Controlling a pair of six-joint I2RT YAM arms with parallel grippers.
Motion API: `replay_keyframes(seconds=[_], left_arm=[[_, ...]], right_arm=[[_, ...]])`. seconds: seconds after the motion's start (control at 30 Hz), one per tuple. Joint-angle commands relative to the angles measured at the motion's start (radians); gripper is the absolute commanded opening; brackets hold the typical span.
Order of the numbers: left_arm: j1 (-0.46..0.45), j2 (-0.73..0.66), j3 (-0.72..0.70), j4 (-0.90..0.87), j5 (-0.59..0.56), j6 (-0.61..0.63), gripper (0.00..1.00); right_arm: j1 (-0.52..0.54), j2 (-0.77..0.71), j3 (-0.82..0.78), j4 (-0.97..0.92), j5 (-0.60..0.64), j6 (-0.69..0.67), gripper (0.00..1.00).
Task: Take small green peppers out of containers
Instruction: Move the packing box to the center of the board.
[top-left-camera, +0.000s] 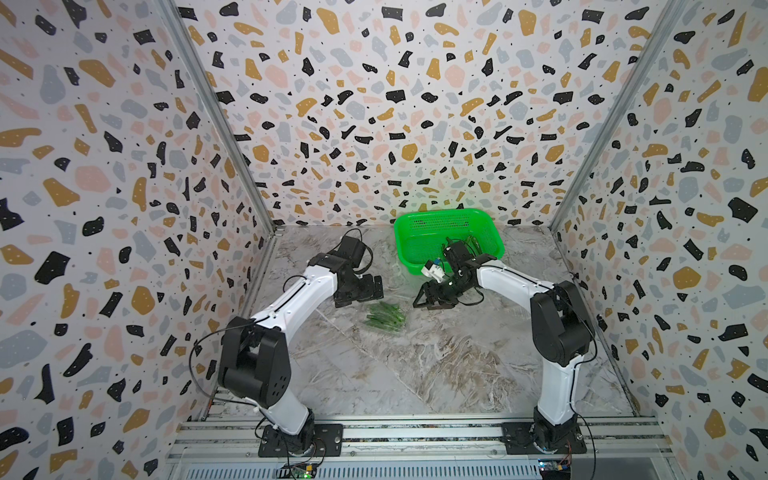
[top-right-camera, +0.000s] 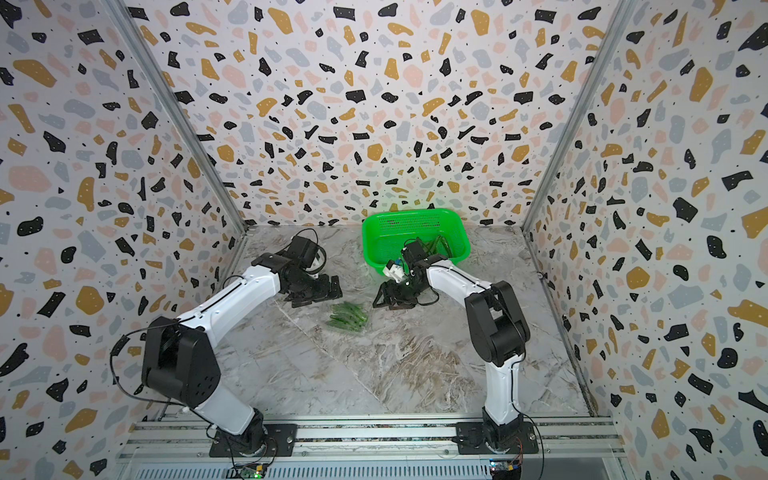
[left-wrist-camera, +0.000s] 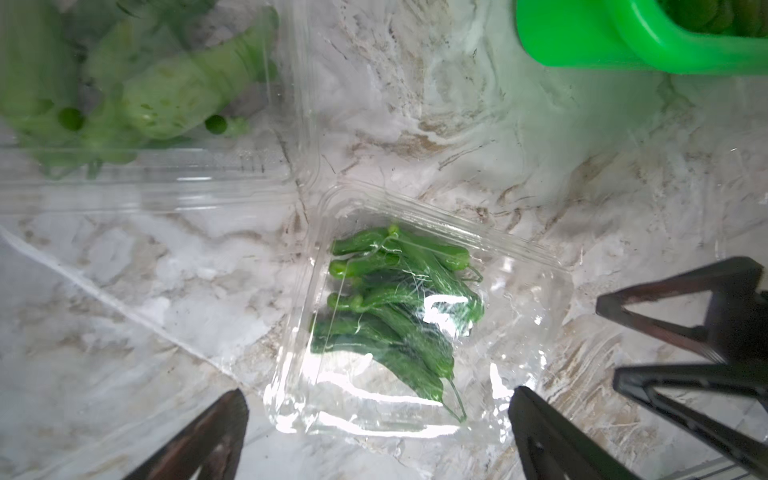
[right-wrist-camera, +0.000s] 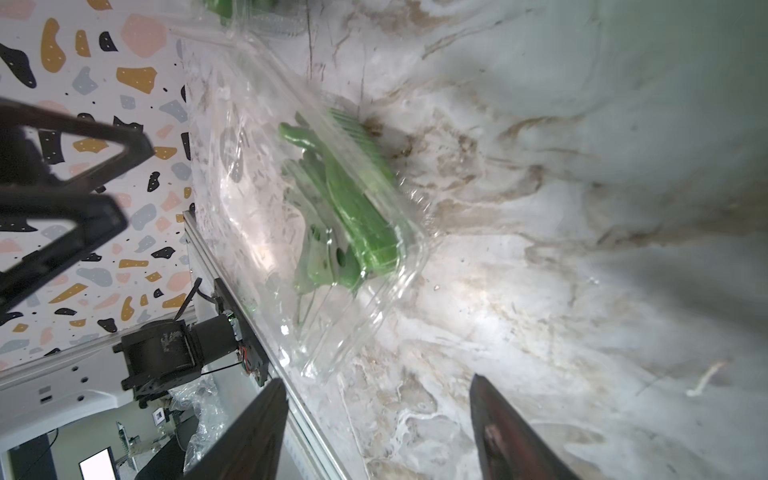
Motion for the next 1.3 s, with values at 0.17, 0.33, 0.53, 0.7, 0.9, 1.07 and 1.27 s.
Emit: replay_keyframes(seconds=[0.17, 0.33, 0.53, 0.7, 0.9, 1.07, 1.27], left_arm=[[-0.01, -0.002, -0.079, 0.091, 0.171, -0.085, 0.99], [-0.064, -0.069, -0.13, 0.131, 0.208, -0.181, 0.99], [-0.177, -0.087, -0.158, 0.183, 0.239, -0.291, 0.99], [-0.247, -0.098, -0.191, 0.225, 0.234, -0.357, 0.99], [-0.276, -0.071, -0.182, 0.27, 0.23, -0.384, 0.99], [-0.276, -0.056, -0.132, 0.318, 0.237, -0.406, 0.99], [-0.311, -0.07, -0.118, 0.199, 0.244, -0.446, 0.99]], right_arm=[[-0.002, 0.044, 0.078, 0.019, -0.031, 0.021, 0.71], [-0.001, 0.132, 0.194, -0.021, -0.05, -0.006, 0.7], [0.016, 0.203, 0.269, -0.1, -0.06, -0.073, 0.7], [0.017, 0.208, 0.274, -0.118, -0.064, -0.103, 0.7], [0.024, 0.192, 0.257, -0.142, -0.073, -0.122, 0.7], [0.022, 0.149, 0.185, -0.12, -0.074, -0.121, 0.7], [-0.016, 0.174, 0.28, -0.181, -0.046, -0.166, 0.71]])
